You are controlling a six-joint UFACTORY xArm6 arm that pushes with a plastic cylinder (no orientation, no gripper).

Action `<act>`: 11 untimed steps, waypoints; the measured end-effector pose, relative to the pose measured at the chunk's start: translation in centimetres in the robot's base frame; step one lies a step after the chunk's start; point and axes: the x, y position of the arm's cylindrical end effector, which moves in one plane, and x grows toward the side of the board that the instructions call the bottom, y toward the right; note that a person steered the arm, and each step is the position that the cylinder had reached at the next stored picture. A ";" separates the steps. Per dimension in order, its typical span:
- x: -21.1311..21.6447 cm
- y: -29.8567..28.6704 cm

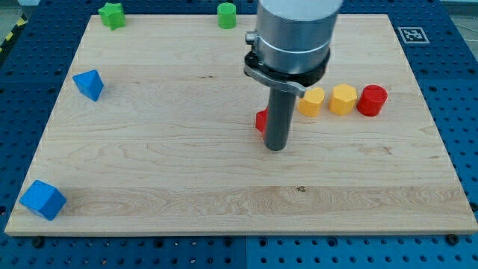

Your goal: Place the red star close to the yellow heart

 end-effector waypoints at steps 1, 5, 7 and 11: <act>1.4 -0.4; -3.7 -0.9; -1.7 -3.6; -1.0 1.2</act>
